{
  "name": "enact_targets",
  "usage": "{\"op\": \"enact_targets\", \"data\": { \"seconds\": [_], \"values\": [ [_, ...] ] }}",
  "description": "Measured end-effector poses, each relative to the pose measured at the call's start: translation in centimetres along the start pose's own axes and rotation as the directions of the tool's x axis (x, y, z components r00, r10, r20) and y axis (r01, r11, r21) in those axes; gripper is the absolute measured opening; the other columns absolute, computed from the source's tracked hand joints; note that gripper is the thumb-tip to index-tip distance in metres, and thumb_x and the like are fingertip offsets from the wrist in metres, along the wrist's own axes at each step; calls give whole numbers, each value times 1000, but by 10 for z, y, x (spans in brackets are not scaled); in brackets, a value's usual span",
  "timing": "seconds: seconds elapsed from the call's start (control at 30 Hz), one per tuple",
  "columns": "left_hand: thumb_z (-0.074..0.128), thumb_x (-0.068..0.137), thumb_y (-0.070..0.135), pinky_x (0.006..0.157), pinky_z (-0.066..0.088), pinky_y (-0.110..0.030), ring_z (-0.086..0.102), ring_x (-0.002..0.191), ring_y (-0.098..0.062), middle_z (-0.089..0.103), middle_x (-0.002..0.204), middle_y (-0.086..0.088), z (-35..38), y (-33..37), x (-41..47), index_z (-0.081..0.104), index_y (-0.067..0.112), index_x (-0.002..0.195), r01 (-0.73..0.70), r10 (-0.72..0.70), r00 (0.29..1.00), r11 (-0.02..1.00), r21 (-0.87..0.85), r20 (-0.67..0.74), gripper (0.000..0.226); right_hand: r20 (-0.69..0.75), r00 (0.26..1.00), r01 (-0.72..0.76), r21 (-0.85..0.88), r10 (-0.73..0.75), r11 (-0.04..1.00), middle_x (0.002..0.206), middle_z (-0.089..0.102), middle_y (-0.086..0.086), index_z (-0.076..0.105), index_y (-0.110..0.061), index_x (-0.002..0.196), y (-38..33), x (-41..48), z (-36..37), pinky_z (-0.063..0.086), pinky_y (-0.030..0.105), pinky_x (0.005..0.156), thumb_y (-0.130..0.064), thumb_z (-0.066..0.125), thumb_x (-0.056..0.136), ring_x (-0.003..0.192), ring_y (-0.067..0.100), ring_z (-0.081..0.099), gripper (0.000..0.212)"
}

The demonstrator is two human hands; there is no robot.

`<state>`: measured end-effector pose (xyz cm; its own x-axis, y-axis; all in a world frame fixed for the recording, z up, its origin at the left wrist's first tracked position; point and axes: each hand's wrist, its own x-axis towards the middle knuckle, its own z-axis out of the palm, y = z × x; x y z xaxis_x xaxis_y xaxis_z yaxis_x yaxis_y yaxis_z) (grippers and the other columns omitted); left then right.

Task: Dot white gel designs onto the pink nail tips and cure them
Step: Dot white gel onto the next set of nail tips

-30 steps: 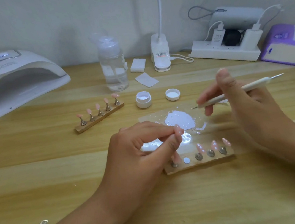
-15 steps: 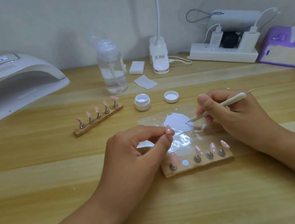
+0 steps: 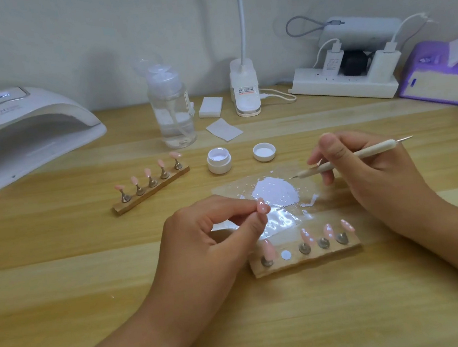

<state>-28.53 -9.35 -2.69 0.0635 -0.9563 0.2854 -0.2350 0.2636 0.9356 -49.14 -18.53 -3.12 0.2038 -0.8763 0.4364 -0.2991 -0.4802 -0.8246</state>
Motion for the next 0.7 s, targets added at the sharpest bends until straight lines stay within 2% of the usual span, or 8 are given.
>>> {"op": "enact_targets", "data": {
  "seconds": [0.1, 0.27, 0.4, 0.5, 0.6, 0.7],
  "values": [
    [74, 80, 24, 57, 46, -6, 70, 62, -3, 73, 77, -3, 0, -2, 0, 79, 17, 74, 0, 0, 1000, 1000, -27, 17, 11, -24, 1000, 6, 2, -6, 1000, 59, 60, -3, 71, -17, 79, -1, -1, 0, 36, 9, 56, -36, 49, 99, 59, 0, 52, 35],
    [75, 78, 25, 57, 50, -10, 71, 64, -5, 72, 82, -7, 0, -2, -1, 80, 17, 73, 3, -2, 1000, 999, -41, 21, 11, -30, 999, 20, 9, -20, 1000, 64, 66, -1, 72, -15, 80, -1, -1, 0, 39, 9, 63, -33, 48, 100, 66, 1, 60, 37],
    [76, 79, 25, 58, 52, -14, 71, 64, -7, 73, 80, -3, -1, -2, 0, 80, 17, 76, 16, -15, 999, 999, -37, 32, 10, -26, 1000, 7, 36, -6, 999, 75, 73, -3, 75, -13, 86, -4, -2, 0, 43, 9, 72, -33, 45, 100, 77, 2, 67, 38],
    [81, 80, 22, 63, 58, -27, 71, 69, -14, 74, 79, 4, -1, -6, -2, 81, 24, 79, 6, -5, 998, 1000, -14, 61, 3, -25, 999, 34, 70, -32, 997, 83, 76, -7, 75, -16, 92, -14, -4, -1, 45, 6, 76, -35, 50, 98, 83, -1, 70, 32],
    [77, 80, 26, 76, 57, -44, 70, 77, -16, 74, 77, 8, -1, -6, -3, 80, 27, 78, -63, 61, 996, 997, 42, 58, 3, -26, 998, 66, 176, -62, 982, 69, 71, -3, 72, -22, 75, -29, -11, 4, 50, 15, 63, -41, 65, 89, 64, 7, 67, 25],
    [77, 80, 28, 83, 51, -45, 70, 86, -14, 74, 80, 14, 0, 0, -3, 80, 29, 79, -167, 161, 985, 975, 148, 55, 3, 2, 997, 78, 261, -81, 962, 56, 66, 1, 70, -20, 69, -48, -24, 12, 47, 20, 50, -45, 69, 85, 49, 13, 62, 30]
  ]
}}
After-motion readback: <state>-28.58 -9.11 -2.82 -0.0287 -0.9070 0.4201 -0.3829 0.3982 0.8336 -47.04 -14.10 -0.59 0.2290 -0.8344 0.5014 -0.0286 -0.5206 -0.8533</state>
